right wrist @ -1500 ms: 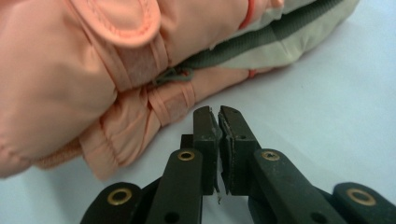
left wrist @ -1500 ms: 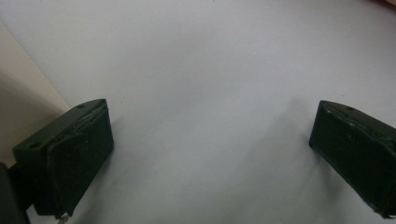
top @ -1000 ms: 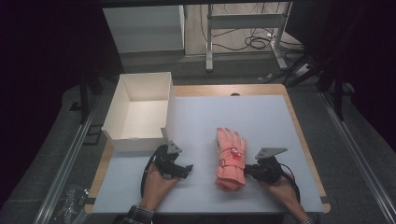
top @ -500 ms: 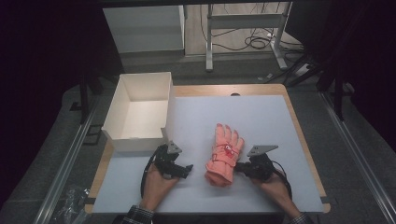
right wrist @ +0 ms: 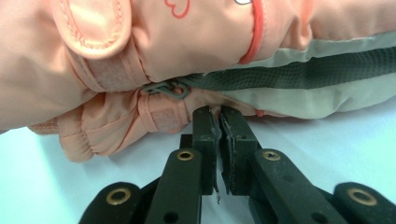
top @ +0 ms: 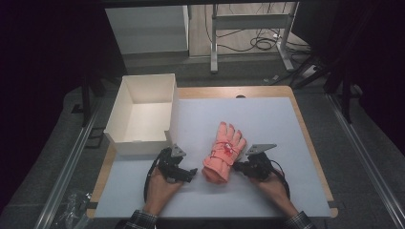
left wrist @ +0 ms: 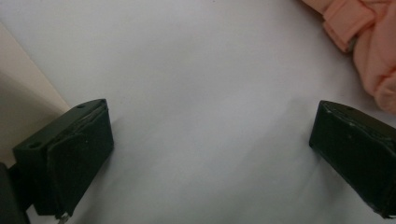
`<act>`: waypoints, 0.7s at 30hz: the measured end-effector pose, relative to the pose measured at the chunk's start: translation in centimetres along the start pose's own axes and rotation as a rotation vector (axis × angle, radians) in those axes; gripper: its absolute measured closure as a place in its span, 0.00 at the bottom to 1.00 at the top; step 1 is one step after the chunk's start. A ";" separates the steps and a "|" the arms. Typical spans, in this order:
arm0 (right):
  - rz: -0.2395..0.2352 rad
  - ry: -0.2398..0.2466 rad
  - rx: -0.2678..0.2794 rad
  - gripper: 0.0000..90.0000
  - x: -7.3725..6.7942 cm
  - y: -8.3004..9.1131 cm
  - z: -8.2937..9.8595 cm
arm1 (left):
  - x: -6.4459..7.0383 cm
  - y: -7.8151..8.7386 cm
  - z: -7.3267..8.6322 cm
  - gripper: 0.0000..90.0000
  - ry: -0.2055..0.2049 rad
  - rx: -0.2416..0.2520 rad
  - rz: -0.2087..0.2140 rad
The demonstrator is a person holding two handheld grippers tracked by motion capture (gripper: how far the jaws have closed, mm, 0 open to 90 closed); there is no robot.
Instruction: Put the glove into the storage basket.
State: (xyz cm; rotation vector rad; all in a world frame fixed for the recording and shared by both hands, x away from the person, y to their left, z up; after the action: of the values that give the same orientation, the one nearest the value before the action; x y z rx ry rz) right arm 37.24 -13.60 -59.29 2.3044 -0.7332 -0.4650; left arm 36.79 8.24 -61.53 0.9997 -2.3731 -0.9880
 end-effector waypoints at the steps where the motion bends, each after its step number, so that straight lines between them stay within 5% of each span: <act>1: 0.000 0.000 0.000 0.94 0.0 -0.1 -0.1 | 0.0 0.0 0.0 0.00 0.000 0.001 0.000; 21: 0.036 -0.001 0.004 0.94 0.6 -2.3 -2.2 | 0.0 0.0 0.0 0.00 -0.001 0.000 0.000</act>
State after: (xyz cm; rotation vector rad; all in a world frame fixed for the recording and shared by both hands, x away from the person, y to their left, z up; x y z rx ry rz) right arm 39.66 -11.48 -59.36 2.2915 -0.7751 -0.4483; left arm 36.80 8.24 -61.53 0.9995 -2.3736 -0.9888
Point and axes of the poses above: each handheld gripper's, and its own axes: y roughly backward along the jaws, z roughly out of its underside, x roughly to its right, the point moved 9 cm from there along -y, roughly forward along the jaws, and after that the axes turned 3 degrees about z, right-handed, at the moved point
